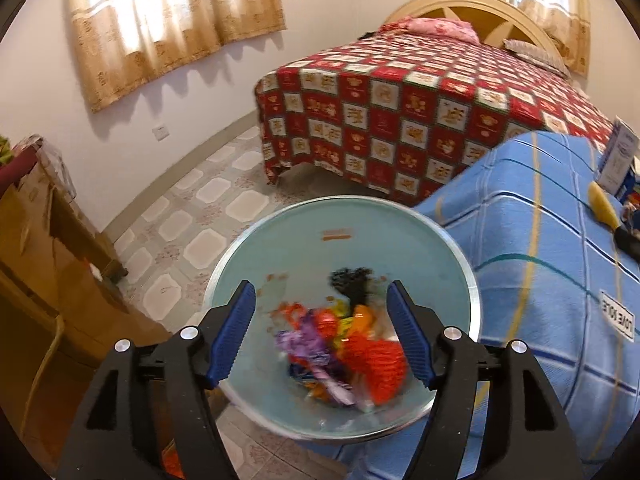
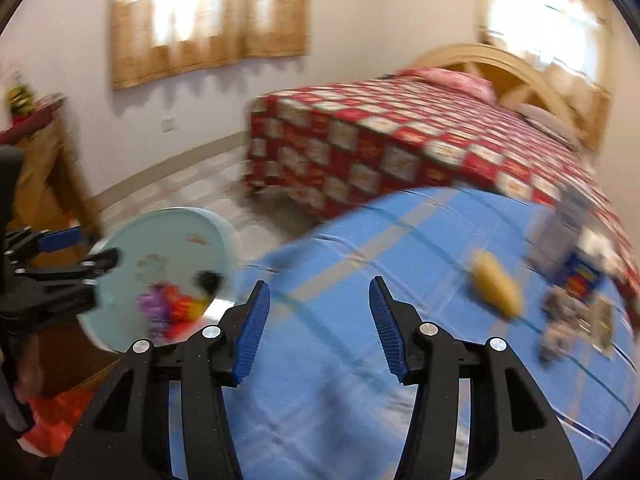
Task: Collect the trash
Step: 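Move both tools back to the table toward the checked cloth and sponge, then grasp the checked cloth with the right tool while the left tool grasps the yellow sponge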
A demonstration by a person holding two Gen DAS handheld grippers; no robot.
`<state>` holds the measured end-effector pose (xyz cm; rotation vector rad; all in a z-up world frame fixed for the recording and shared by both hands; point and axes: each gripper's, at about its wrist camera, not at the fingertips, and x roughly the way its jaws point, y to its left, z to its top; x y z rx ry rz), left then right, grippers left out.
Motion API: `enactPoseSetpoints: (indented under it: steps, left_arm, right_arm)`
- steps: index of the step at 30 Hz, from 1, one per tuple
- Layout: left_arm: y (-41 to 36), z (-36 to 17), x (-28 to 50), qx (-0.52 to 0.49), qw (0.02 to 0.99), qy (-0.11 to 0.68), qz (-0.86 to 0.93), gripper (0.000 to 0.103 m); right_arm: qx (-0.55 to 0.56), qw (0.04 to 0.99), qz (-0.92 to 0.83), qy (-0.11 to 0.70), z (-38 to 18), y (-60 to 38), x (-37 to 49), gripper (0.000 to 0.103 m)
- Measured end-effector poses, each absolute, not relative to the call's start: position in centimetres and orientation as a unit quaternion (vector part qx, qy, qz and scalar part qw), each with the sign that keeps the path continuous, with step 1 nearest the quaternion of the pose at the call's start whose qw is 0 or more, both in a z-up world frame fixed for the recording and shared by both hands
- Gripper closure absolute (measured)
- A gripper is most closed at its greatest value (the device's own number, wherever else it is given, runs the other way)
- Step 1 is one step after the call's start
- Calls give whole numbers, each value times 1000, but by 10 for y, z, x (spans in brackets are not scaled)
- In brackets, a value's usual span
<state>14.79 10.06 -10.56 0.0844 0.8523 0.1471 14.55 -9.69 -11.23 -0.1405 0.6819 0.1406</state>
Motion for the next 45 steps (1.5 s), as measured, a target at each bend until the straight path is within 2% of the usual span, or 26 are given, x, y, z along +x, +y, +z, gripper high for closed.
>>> enactPoseSetpoints:
  steps: [7,15,17,20,33,36,38,45]
  left_arm:
    - [26,-108,174,55,903,426,21,35]
    - [-58,-103,199,74,900,429,-34,35]
    - [-75,-104,204,80,898,430,-45,35]
    - [-95,-103,212,86,897,430,-56,35]
    - [-192,-121,256,110,886,440,-96,36]
    - [-201,-132,261,111,883,445,-101,47]
    - [-206,-132,259,107,883,441,-121,72]
    - [-213,-136,257,109,886,429,-136,88]
  right_arm:
    - [8,920,-114,374,-128,-224,176,51]
    - [57,898,-121,420,-155,-260,201,52]
    - [63,895,-109,429,-161,-267,205,74]
    - [69,899,-89,423,-162,-283,201,84]
    - [72,927,-83,358,-134,-321,140,85]
    - [73,927,-78,360,-132,-328,138,85]
    - [72,927,-75,360,-130,-333,134,85]
    - [74,927,-64,363,-137,-326,137,85]
